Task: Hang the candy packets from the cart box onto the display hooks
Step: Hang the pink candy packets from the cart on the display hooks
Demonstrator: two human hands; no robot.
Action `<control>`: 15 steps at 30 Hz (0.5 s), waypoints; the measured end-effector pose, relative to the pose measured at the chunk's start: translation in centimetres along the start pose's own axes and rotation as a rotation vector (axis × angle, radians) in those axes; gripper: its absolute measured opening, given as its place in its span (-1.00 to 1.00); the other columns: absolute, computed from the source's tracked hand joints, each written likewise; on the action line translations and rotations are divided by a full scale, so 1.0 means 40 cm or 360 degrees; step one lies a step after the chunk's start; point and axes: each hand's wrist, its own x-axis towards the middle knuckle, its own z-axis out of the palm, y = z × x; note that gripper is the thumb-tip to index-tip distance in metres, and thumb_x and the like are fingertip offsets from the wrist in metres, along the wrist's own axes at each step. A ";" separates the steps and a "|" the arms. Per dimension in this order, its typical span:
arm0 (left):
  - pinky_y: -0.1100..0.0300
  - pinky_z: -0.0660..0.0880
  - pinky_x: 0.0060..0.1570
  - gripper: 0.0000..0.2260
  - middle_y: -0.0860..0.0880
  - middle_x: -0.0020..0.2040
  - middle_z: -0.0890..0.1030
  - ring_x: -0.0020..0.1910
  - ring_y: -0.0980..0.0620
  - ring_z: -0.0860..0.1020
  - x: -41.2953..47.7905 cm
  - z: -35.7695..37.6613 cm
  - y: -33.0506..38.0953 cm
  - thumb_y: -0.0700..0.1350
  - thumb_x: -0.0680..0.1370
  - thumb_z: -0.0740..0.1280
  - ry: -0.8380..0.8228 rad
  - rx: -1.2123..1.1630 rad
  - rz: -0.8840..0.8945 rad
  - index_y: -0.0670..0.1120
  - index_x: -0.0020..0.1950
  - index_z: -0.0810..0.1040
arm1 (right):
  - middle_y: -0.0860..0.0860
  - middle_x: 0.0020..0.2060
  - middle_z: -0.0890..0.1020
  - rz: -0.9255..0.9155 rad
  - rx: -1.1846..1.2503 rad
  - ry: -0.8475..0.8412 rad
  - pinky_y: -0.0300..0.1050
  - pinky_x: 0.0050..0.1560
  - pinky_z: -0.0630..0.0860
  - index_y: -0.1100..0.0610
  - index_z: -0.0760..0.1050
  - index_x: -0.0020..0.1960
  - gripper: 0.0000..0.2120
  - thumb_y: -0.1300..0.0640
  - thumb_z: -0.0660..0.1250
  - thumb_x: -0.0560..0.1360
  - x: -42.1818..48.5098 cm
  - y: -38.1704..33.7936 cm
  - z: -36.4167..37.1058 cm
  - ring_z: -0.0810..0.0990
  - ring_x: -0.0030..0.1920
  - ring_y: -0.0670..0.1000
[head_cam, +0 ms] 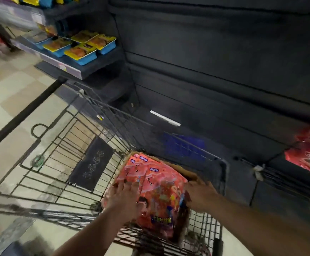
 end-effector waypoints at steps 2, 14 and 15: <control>-0.18 -0.02 0.49 -0.25 -0.10 0.60 0.02 0.57 -0.18 -0.04 0.051 -0.012 -0.037 0.26 0.54 0.17 -0.0032 0.0027 0.0104 -0.02 0.59 -0.06 | 0.07 0.44 0.32 0.0099 0.0023 -0.0029 0.15 0.40 0.20 -0.02 0.17 0.47 -0.44 -0.03 0.22 0.51 0.024 -0.018 0.012 0.24 0.45 0.18; -0.18 0.07 0.50 -0.18 -0.06 0.61 -0.01 0.57 -0.17 0.01 0.337 0.024 -0.239 0.32 0.50 0.22 -0.0229 -0.0028 0.0253 0.03 0.59 -0.10 | 0.10 0.50 0.23 0.0547 0.0525 -0.0287 0.04 0.30 0.41 0.01 0.06 0.53 -0.38 -0.06 0.22 0.55 0.197 -0.148 0.108 0.28 0.46 0.16; -0.17 0.09 0.49 -0.17 -0.05 0.61 0.01 0.56 -0.17 0.03 0.353 0.034 -0.249 0.33 0.48 0.24 -0.0250 -0.0053 0.0247 0.04 0.60 -0.07 | 0.08 0.48 0.26 0.0576 0.0582 -0.0298 0.01 0.29 0.41 0.02 0.08 0.53 -0.38 -0.06 0.23 0.55 0.206 -0.153 0.121 0.32 0.44 0.14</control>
